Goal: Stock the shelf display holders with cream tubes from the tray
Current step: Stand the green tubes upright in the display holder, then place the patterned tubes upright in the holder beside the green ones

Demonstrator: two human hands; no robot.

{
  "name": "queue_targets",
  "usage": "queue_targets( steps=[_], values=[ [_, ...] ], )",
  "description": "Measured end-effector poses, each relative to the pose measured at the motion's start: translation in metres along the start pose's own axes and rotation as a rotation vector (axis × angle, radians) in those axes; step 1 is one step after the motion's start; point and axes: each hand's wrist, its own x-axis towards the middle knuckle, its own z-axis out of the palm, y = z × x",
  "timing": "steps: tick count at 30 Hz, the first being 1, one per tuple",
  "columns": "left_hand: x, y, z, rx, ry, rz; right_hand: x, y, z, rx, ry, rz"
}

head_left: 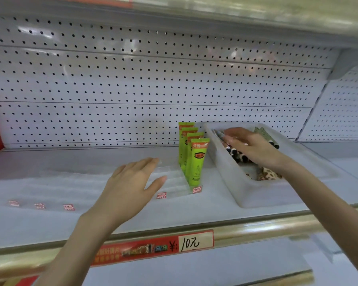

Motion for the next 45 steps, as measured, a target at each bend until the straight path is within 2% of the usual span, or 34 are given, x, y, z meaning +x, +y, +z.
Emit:
queue_targets(
  steps=[2, 8, 14, 19, 23, 31, 38, 45],
  values=[
    [-0.002, 0.010, -0.002, -0.010, -0.039, 0.049, -0.015, 0.005, -0.008, -0.184, -0.051, 0.028],
    [0.000, 0.045, -0.004, -0.003, -0.061, 0.181, -0.058, 0.032, -0.030, -0.449, -0.099, 0.198],
    [0.017, 0.086, -0.012, -0.027, -0.055, 0.300, -0.076, 0.041, -0.062, -0.641, -0.036, 0.259],
    [0.039, 0.131, -0.014, -0.187, -0.121, 0.310, -0.076, 0.062, -0.092, -0.549, -0.028, 0.243],
    [0.060, 0.160, -0.006, -0.214, -0.142, 0.263, -0.069, 0.085, -0.110, -0.496, -0.081, 0.205],
    [0.101, 0.204, 0.025, -0.164, -0.118, 0.125, -0.037, 0.134, -0.126, -0.435, -0.298, 0.094],
    [0.113, 0.212, 0.035, -0.110, -0.173, 0.021, -0.003, 0.130, -0.106, -0.422, -0.466, -0.016],
    [0.129, 0.209, 0.042, -0.031, -0.200, -0.003, 0.015, 0.141, -0.076, -0.474, -0.569, 0.019]
  ],
)
